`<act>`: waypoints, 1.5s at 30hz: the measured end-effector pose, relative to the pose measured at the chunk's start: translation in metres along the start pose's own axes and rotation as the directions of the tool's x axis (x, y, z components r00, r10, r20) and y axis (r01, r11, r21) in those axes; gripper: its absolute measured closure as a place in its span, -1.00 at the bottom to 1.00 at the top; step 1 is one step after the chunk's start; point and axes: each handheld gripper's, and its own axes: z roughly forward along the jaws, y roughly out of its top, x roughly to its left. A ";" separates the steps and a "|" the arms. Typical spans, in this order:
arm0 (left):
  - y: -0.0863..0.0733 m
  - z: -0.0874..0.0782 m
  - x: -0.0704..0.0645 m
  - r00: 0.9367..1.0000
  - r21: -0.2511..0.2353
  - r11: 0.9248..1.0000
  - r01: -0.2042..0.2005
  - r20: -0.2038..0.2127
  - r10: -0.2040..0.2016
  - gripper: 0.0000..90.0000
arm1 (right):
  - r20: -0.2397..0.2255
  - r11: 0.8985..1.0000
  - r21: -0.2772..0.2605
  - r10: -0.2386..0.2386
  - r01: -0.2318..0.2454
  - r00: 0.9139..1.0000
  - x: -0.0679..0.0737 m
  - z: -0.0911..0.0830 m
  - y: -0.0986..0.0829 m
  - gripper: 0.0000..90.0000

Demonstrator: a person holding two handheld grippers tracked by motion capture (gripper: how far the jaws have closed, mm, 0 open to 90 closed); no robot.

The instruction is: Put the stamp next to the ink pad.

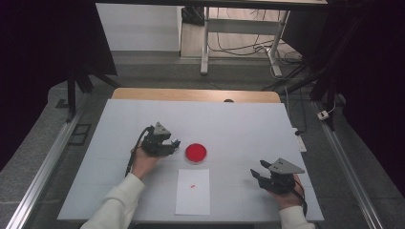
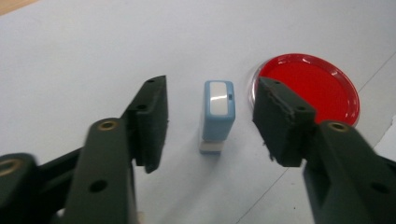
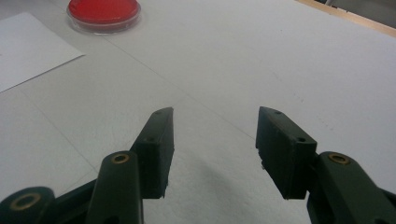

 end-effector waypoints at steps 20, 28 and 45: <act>-0.016 -0.040 -0.008 0.995 -0.043 0.999 -0.030 0.097 0.034 -0.25 | -0.007 1.000 -0.011 -0.011 0.011 1.000 -0.001 0.000 0.001 0.03; -0.032 -0.060 -0.013 0.991 -0.058 0.997 -0.040 0.122 0.047 -0.25 | -0.010 1.000 -0.014 -0.015 0.015 1.000 -0.002 0.000 0.001 0.03; -0.080 -0.094 -0.010 0.993 -0.075 0.997 0.018 0.118 -0.009 -0.25 | -0.023 0.999 -0.016 -0.032 0.032 0.999 -0.004 0.003 0.000 0.03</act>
